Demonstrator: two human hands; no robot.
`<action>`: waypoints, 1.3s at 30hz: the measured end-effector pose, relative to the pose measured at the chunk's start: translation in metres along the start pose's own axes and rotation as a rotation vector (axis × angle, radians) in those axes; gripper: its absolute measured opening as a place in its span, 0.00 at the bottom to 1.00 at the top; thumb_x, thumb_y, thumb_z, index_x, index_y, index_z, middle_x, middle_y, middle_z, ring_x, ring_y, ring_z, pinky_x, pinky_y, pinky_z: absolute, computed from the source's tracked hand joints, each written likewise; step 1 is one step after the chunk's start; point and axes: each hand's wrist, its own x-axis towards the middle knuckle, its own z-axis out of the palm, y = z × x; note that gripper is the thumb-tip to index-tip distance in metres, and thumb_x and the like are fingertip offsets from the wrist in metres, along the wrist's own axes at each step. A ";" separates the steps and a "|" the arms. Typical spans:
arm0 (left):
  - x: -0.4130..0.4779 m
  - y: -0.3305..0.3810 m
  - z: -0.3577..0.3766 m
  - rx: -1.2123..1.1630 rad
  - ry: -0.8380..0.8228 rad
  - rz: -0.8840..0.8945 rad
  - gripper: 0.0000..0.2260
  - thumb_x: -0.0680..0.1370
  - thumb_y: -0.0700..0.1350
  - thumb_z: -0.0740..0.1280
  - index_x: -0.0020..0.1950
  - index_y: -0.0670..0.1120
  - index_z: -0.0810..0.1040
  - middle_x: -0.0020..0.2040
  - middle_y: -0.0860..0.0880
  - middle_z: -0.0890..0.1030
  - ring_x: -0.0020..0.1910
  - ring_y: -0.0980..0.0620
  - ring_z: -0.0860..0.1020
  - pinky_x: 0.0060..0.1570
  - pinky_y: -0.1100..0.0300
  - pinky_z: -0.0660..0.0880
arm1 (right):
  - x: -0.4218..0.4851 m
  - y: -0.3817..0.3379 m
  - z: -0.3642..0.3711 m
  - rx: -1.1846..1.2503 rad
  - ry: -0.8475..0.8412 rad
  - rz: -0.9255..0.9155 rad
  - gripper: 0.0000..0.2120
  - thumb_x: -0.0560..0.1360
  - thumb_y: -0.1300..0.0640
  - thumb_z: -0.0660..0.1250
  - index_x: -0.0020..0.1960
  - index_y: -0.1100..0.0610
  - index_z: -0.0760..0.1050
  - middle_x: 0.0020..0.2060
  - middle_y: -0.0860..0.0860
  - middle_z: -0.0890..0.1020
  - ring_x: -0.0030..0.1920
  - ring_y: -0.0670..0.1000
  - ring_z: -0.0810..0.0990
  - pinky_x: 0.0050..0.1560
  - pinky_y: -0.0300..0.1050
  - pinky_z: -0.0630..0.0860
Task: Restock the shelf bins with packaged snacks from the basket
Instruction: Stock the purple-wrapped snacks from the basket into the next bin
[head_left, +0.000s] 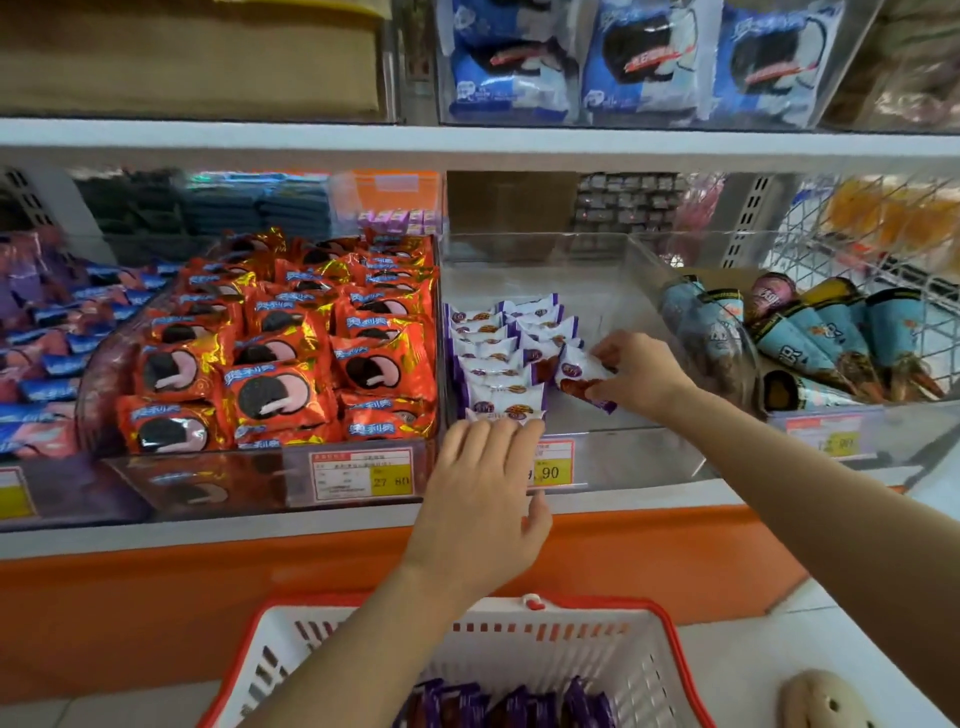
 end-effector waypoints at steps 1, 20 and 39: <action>0.000 -0.001 0.003 0.001 0.008 0.011 0.23 0.71 0.52 0.62 0.65 0.46 0.71 0.55 0.50 0.79 0.55 0.51 0.76 0.63 0.53 0.69 | 0.006 -0.002 0.003 -0.034 -0.013 0.002 0.22 0.69 0.54 0.75 0.58 0.64 0.76 0.54 0.60 0.81 0.55 0.59 0.79 0.58 0.53 0.75; -0.002 -0.010 0.016 -0.013 0.103 0.055 0.23 0.71 0.50 0.64 0.65 0.45 0.72 0.56 0.48 0.78 0.56 0.52 0.69 0.64 0.55 0.59 | 0.048 -0.018 0.029 -0.681 0.036 -0.196 0.22 0.75 0.58 0.69 0.66 0.57 0.67 0.60 0.59 0.75 0.61 0.58 0.73 0.58 0.50 0.70; -0.002 -0.002 -0.015 0.053 -0.178 0.022 0.29 0.72 0.47 0.68 0.73 0.44 0.66 0.65 0.47 0.74 0.65 0.47 0.70 0.70 0.51 0.60 | -0.097 0.022 0.008 -0.278 0.131 -0.401 0.19 0.82 0.50 0.55 0.71 0.54 0.67 0.68 0.50 0.72 0.67 0.53 0.71 0.66 0.47 0.68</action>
